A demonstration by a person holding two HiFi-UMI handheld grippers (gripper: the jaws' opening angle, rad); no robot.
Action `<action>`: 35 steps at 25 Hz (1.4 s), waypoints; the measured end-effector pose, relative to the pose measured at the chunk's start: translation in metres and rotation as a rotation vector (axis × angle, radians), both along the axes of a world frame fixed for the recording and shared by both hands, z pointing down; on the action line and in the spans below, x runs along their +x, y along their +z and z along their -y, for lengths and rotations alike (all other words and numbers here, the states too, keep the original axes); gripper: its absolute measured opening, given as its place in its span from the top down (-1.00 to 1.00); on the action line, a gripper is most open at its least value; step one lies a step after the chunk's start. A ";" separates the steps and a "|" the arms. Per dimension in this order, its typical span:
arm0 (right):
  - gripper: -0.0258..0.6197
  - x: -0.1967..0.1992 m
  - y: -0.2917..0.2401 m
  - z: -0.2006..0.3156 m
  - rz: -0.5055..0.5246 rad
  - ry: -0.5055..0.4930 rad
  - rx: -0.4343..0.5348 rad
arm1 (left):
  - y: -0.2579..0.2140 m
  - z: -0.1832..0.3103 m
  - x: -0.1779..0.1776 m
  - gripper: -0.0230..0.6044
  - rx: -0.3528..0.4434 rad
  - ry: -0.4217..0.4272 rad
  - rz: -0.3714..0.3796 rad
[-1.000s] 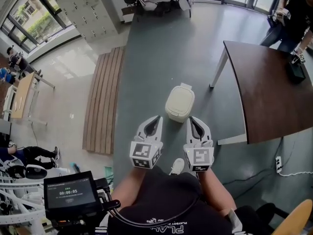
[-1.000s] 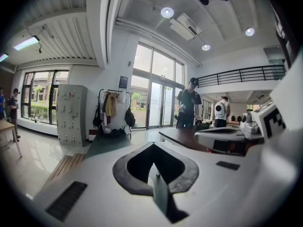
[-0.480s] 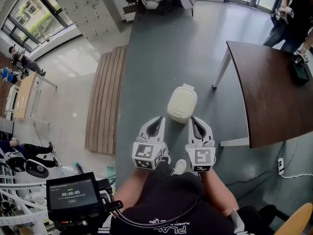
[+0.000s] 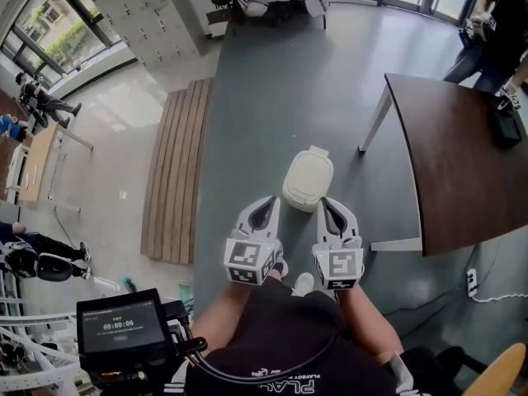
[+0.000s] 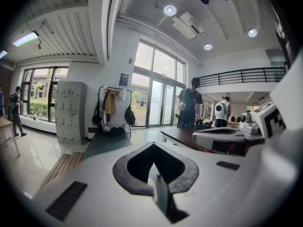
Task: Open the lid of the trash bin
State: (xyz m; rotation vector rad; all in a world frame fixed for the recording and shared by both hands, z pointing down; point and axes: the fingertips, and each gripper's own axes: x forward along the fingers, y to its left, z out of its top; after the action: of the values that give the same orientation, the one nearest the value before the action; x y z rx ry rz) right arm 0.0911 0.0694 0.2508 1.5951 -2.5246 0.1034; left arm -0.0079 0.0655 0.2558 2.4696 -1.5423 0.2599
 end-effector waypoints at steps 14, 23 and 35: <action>0.92 -0.038 -0.001 0.114 0.004 0.040 -0.031 | -0.007 0.111 -0.045 0.93 0.006 0.012 -0.011; 0.92 -0.045 -0.007 0.137 0.014 0.068 -0.043 | -0.007 0.132 -0.052 0.93 0.005 0.046 -0.026; 0.92 -0.073 -0.019 0.218 0.012 0.137 -0.027 | -0.011 0.218 -0.096 0.93 0.004 0.071 -0.080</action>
State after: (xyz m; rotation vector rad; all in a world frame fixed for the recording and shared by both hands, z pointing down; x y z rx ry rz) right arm 0.0185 -0.1488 0.2319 1.7607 -2.4098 0.1625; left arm -0.1039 -0.1529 0.2451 2.5082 -1.4270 0.1671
